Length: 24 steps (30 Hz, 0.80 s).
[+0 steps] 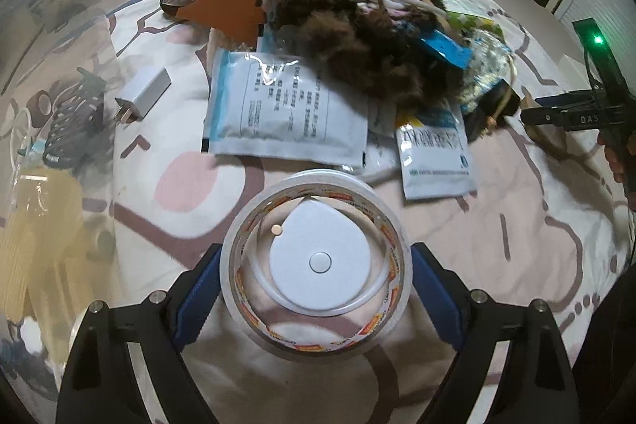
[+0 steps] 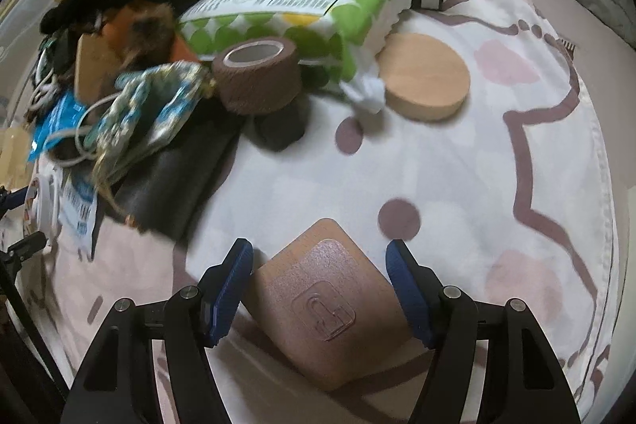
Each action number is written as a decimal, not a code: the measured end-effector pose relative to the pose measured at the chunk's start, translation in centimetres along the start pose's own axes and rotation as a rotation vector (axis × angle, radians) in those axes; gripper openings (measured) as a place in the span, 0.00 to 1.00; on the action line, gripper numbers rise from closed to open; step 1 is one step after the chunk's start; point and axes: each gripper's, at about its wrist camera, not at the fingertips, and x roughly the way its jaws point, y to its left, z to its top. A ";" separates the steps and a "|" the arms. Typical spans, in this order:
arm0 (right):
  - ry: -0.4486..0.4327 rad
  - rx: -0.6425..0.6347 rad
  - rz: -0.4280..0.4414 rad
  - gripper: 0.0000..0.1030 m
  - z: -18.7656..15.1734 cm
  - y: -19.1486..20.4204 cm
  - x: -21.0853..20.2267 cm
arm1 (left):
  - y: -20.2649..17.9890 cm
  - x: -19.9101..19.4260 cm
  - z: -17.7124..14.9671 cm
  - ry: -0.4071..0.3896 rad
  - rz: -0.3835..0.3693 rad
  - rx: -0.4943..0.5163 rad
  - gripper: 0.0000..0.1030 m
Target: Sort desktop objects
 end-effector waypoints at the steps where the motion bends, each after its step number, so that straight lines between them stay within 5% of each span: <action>1: 0.005 -0.002 0.004 0.68 -0.4 0.2 -0.1 | -0.1 -0.2 -0.2 -0.001 -0.003 0.003 0.88; 13: 0.066 -0.025 0.019 0.68 -4.4 3.5 -1.3 | -1.9 -3.1 -2.1 -0.052 -0.042 0.059 0.88; 24: 0.110 -0.076 0.113 0.68 -7.6 8.4 -2.5 | -6.0 -4.6 -3.5 -0.067 -0.153 0.127 0.88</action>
